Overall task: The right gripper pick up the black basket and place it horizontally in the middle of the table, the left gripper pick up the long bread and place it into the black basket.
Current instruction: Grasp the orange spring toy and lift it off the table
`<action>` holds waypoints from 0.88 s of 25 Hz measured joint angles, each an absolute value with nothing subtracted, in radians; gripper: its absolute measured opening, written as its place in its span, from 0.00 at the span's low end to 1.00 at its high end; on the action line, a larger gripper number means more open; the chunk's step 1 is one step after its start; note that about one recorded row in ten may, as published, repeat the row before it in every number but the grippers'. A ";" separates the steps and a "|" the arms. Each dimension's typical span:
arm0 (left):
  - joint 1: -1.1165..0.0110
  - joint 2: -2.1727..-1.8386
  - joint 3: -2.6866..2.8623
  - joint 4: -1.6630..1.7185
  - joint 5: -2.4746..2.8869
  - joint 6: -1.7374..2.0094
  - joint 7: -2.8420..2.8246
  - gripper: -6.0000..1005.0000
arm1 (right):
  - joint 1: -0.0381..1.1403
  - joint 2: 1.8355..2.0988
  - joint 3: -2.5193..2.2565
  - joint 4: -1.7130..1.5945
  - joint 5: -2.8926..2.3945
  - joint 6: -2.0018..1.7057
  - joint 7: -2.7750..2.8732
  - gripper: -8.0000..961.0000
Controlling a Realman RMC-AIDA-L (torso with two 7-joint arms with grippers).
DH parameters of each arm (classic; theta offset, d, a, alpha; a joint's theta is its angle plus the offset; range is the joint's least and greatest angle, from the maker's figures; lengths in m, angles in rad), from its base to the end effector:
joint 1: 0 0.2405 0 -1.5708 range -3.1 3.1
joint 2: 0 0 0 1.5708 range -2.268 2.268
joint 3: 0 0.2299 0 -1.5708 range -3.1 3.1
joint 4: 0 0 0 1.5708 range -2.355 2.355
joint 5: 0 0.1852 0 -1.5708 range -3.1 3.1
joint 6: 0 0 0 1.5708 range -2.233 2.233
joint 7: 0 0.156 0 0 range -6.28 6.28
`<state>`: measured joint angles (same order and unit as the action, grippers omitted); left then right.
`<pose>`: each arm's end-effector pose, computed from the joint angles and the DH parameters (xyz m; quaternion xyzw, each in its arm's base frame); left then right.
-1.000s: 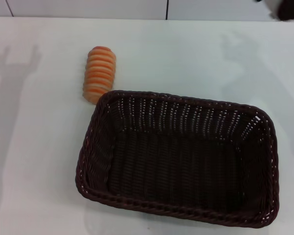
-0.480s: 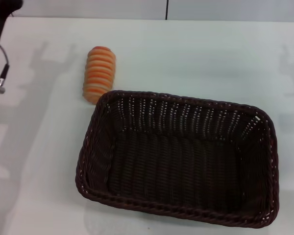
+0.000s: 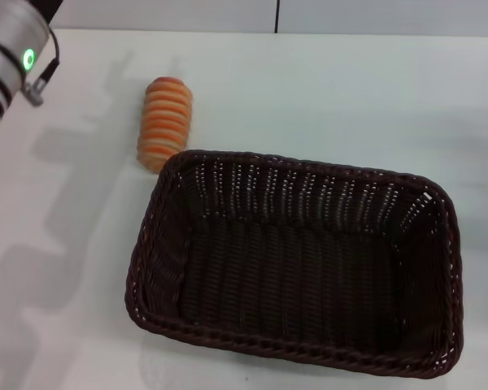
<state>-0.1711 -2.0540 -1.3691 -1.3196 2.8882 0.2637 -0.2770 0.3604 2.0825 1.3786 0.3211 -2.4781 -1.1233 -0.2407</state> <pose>-0.1578 0.3625 0.0620 -0.6929 -0.2812 -0.3881 0.5388 0.3076 0.3276 0.0710 -0.5881 0.1724 0.2121 0.7612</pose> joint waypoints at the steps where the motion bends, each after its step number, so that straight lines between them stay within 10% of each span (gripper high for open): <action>1: -0.172 -2.054 -1.377 -1.383 2.888 0.154 -0.276 0.86 | 0.360 2.082 1.380 0.307 -2.470 -1.140 -0.239 0.34; 22: -0.655 -2.061 -1.573 -1.386 2.888 -1.107 -0.180 0.86 | 0.362 2.080 1.373 0.237 -2.455 -1.223 -0.225 0.34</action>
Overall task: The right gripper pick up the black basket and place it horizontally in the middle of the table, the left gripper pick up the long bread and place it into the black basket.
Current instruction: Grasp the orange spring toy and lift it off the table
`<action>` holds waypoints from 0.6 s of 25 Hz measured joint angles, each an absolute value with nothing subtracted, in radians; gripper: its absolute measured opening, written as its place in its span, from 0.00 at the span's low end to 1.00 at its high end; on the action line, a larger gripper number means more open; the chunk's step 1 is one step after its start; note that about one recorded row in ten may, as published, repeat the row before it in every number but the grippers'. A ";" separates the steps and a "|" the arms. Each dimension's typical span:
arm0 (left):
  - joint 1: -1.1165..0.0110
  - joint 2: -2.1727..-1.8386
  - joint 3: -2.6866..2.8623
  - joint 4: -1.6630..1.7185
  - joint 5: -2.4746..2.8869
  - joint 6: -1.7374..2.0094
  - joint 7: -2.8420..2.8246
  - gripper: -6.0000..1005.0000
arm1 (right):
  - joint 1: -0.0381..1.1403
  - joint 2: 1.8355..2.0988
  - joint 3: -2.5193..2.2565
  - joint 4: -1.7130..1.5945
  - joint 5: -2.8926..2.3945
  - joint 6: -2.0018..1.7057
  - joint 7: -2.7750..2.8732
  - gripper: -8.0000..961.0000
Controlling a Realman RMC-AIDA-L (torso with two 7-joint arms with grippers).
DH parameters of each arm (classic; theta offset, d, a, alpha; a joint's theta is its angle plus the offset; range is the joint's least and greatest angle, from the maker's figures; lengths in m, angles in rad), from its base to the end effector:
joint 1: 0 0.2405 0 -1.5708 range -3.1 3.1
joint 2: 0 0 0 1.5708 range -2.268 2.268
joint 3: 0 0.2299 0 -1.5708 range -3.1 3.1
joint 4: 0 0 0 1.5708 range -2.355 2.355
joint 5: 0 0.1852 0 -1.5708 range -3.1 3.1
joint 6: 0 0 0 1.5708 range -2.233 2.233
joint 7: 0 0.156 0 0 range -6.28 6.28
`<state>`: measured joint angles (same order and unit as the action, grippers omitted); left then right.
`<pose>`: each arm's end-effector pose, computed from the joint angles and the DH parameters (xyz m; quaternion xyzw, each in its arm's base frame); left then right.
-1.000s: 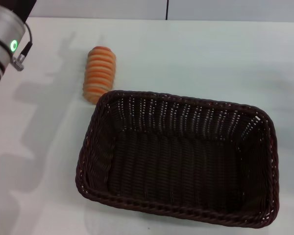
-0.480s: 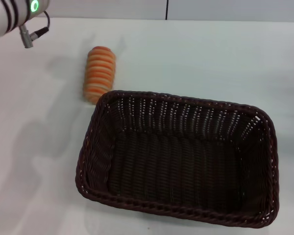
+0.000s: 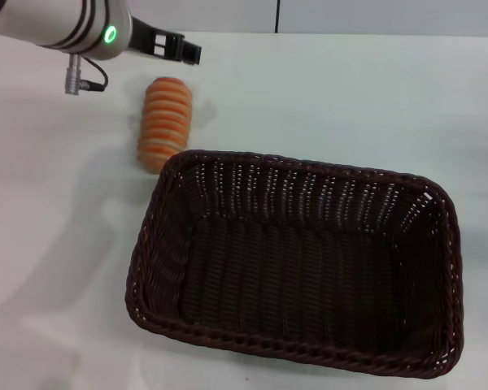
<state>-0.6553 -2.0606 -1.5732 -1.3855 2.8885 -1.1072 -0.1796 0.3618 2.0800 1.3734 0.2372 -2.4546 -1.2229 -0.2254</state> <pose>-0.1362 0.3894 0.0174 -0.7901 -0.4403 0.0149 0.4262 0.3178 0.3140 0.0796 -0.5709 0.1592 0.2058 0.7787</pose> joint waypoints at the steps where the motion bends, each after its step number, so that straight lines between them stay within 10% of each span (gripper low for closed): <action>1: -0.655 -2.061 -1.573 -1.386 2.888 -1.107 -0.180 0.86 | 0.362 2.080 1.373 0.237 -2.455 -1.223 -0.225 0.34; 15: -0.816 -2.065 -1.565 -1.100 2.890 -1.110 -0.240 0.86 | 0.345 2.080 1.342 0.224 -2.456 -1.259 -0.222 0.34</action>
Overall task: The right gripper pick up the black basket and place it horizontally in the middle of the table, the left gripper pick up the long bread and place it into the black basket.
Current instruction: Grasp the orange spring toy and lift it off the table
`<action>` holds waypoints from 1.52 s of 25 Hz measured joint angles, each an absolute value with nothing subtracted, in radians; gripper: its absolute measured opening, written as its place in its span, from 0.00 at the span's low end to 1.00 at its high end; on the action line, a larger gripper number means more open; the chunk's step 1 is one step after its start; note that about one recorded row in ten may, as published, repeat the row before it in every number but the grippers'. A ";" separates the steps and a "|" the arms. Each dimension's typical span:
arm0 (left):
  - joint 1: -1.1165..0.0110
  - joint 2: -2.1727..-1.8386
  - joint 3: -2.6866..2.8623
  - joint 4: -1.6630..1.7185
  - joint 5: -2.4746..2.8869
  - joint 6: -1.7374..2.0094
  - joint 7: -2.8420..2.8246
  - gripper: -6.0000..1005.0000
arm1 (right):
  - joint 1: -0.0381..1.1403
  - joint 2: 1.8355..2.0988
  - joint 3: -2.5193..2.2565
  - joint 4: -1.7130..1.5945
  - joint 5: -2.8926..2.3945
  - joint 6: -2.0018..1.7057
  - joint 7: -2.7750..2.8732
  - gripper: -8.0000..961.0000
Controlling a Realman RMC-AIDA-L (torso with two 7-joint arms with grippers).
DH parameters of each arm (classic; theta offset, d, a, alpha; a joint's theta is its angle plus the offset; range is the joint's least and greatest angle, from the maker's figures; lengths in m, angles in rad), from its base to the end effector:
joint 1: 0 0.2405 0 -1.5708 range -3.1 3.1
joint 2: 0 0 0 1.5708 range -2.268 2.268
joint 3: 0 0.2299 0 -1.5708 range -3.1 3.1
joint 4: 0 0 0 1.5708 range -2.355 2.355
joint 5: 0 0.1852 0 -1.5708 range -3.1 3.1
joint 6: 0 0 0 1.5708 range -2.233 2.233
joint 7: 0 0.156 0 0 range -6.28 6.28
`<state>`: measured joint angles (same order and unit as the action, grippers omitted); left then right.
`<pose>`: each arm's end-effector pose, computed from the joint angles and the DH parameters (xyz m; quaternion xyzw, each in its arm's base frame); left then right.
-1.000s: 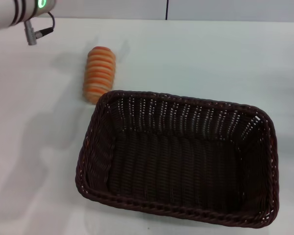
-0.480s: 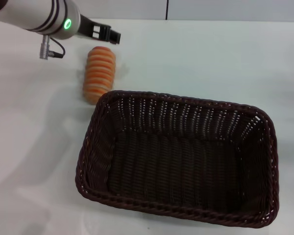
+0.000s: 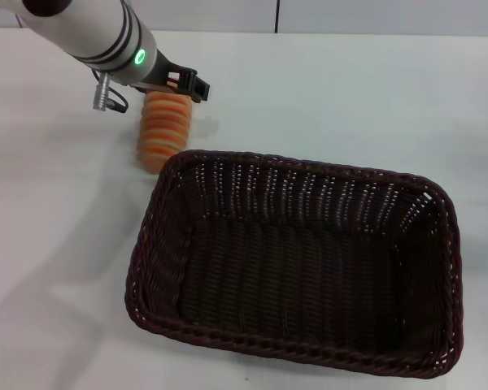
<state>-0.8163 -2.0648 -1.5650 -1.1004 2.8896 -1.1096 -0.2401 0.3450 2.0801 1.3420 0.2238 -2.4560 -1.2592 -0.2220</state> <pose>-0.1488 0.3998 -0.0119 -0.7761 -0.4765 0.0824 0.4047 0.3184 0.3066 0.0776 -0.5768 0.1482 0.2052 0.7767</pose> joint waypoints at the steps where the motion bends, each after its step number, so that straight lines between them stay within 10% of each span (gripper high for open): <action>1: -0.816 -2.065 -1.565 -1.100 2.890 -1.110 -0.240 0.86 | 0.345 2.080 1.342 0.224 -2.456 -1.259 -0.222 0.34; 38: -0.909 -2.069 -1.559 -0.791 2.873 -0.991 -0.288 0.85 | 0.352 2.080 1.324 0.232 -2.456 -1.273 -0.222 0.34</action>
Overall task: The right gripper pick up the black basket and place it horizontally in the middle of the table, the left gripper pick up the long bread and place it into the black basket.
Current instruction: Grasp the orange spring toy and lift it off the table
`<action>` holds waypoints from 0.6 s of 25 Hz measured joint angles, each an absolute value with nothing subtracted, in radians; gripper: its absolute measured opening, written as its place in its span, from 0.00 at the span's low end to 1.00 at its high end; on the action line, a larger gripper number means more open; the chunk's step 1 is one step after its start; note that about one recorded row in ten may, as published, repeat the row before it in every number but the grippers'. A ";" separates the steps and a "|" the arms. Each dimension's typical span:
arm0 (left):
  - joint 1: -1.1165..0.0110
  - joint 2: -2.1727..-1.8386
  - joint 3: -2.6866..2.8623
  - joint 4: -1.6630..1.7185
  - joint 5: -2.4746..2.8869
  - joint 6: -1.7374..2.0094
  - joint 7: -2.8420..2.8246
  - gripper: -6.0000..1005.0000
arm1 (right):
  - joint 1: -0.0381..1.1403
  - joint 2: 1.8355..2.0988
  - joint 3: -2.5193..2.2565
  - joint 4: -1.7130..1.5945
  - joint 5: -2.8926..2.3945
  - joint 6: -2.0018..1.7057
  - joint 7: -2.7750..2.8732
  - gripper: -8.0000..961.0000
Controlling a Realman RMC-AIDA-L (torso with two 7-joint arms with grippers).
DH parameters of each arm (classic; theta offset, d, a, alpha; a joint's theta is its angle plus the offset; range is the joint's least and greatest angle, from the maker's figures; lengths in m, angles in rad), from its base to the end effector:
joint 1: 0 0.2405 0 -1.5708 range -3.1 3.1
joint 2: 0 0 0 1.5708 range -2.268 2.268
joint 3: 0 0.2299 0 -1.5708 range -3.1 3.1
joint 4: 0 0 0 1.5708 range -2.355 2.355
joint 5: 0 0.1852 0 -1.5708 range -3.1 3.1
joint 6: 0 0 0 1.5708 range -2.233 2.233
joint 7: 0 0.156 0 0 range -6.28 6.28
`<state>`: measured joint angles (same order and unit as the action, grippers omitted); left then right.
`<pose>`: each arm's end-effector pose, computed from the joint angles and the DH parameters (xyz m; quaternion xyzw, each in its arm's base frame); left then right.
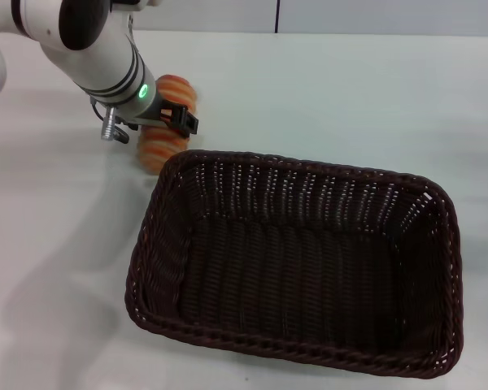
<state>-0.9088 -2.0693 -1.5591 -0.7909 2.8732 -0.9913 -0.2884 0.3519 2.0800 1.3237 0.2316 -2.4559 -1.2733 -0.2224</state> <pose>-0.1830 0.4032 -0.0347 -0.7470 -0.5174 0.1220 0.3993 0.3111 0.3096 0.0764 -0.5807 0.1369 0.2159 0.7729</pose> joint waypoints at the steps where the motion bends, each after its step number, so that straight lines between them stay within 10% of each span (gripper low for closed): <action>1: -0.909 -2.069 -1.558 -0.790 2.873 -0.991 -0.288 0.85 | 0.352 2.080 1.324 0.232 -2.456 -1.273 -0.222 0.34; 15: -0.909 -2.071 -1.538 -0.795 2.863 -0.999 -0.280 0.73 | 0.349 2.080 1.324 0.226 -2.456 -1.287 -0.222 0.34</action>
<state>-0.9092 -2.0711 -1.5383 -0.7949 2.8626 -0.9994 -0.2798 0.3487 2.0800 1.3238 0.2265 -2.4559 -1.2869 -0.2225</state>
